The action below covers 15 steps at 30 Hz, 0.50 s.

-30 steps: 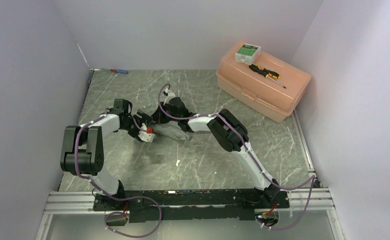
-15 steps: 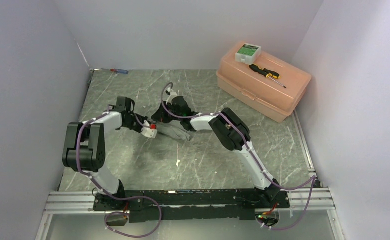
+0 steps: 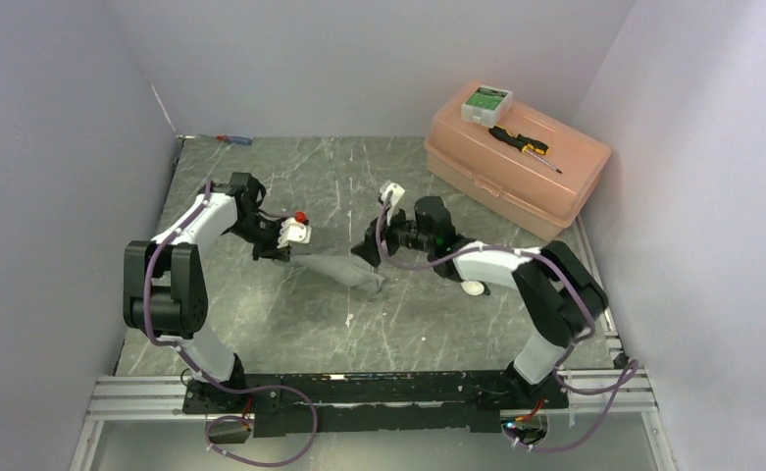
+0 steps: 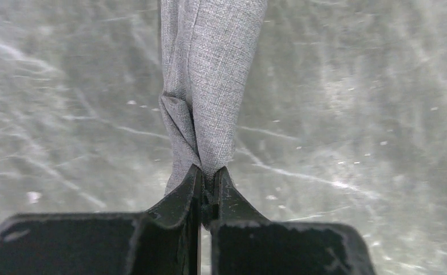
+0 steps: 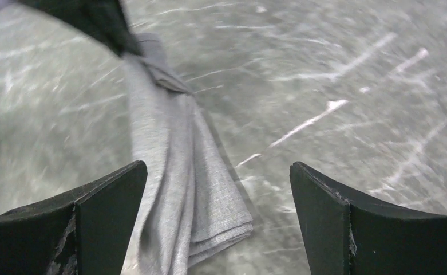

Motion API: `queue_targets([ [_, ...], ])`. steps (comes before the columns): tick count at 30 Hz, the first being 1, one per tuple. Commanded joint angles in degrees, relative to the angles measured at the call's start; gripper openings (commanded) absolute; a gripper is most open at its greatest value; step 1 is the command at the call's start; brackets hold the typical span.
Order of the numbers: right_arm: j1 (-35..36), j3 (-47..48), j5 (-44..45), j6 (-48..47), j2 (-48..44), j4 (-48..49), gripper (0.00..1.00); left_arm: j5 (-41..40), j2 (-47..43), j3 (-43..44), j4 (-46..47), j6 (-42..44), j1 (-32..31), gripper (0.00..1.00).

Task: Fold the napkin into a case and place the utensils inside
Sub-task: Turn over the smaller rectangle folded napkin at the center of the board.

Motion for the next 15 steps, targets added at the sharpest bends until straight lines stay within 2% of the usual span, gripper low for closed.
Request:
queue_targets([
  [1,4.0,-6.2,-7.3,-17.3,-6.9,3.0,1.0,3.4,-2.8,-2.3,-8.3,-3.6,-0.2,0.03],
  [5,12.0,-6.3,1.0,-30.1,-7.3,-4.1,1.0,3.2,-3.1,-2.5,-8.8,-4.8,-0.2,0.03],
  [7,15.3,-9.2,7.8,-33.0,-8.5,-0.1,1.0,2.9,-2.9,-2.0,-9.2,-5.3,-0.3,0.03],
  [13,22.6,-13.5,18.0,-41.7,-7.3,5.2,0.99,2.4,-2.0,-0.9,-10.7,-5.6,-0.2,0.03],
  [15,23.3,-13.0,18.8,-42.8,-5.7,5.7,0.98,2.3,-1.9,-0.9,-10.7,-5.3,-0.3,0.03],
])
